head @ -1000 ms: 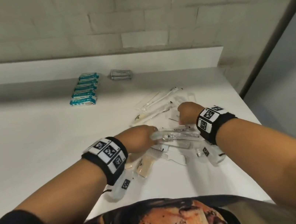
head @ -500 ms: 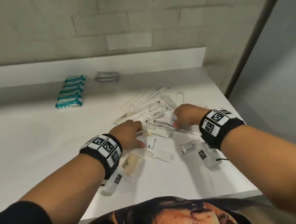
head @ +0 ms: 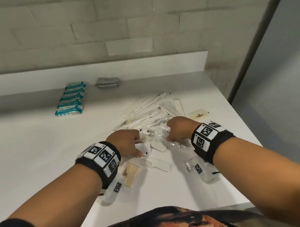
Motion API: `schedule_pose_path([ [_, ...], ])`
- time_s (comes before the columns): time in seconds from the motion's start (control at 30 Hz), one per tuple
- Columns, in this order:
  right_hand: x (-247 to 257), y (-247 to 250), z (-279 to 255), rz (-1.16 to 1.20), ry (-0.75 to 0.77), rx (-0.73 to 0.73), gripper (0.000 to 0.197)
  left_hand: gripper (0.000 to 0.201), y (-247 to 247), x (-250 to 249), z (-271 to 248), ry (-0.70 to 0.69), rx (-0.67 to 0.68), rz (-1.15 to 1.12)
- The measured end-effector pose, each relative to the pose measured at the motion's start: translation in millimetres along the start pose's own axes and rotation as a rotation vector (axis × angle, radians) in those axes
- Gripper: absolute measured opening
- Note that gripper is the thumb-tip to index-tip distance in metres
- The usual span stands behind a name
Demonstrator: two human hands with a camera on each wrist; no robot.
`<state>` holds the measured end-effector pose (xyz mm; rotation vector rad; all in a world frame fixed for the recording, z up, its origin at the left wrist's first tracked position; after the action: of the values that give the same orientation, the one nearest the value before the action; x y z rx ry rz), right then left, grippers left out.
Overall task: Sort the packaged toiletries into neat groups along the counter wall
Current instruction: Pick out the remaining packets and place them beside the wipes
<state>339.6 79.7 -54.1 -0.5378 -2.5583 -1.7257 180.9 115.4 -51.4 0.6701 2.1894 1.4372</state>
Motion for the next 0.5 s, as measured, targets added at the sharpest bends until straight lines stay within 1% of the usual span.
schedule_pose_path([
  [0.1,-5.8,18.9,-5.6,0.161,0.035,-0.115,0.034,0.020,6.9,-3.7,-1.4,-0.037,0.017,-0.003],
  [0.2,-31.2,46.3,-6.5,0.362,-0.012,-0.216,0.025,0.017,28.0,-5.7,1.5,-0.045,-0.064,-0.139],
  [0.27,-49.9,61.0,-5.1,0.455,-0.051,-0.264,0.018,0.041,43.7,-1.1,9.0,-0.013,-0.155,-0.259],
  [0.3,-55.4,65.3,-4.8,0.484,-0.064,-0.277,0.019,0.045,48.2,1.0,12.4,0.001,-0.184,-0.303],
  [0.33,-58.8,67.6,-2.9,0.503,-0.065,-0.277,0.023,0.044,51.3,1.7,17.6,0.002,-0.199,-0.327],
  [0.4,-58.8,65.3,1.6,0.521,-0.054,-0.233,0.032,0.047,47.1,1.8,25.4,0.021,-0.163,-0.309],
  [0.5,-52.5,55.4,12.9,0.539,-0.051,-0.119,0.027,0.053,31.5,0.0,31.7,0.033,-0.063,-0.227],
])
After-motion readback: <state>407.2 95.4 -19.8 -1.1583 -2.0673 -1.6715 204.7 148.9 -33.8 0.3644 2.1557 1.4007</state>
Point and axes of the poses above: each hand's wrist, its own z-axis towards the middle knuckle, its own y-axis out of the back of the hand, x = y × z, the point moved 9 cm from there along z, towards the middle knuckle, and after that the axes turned 3 degrees about z, right-handed, at the moved point
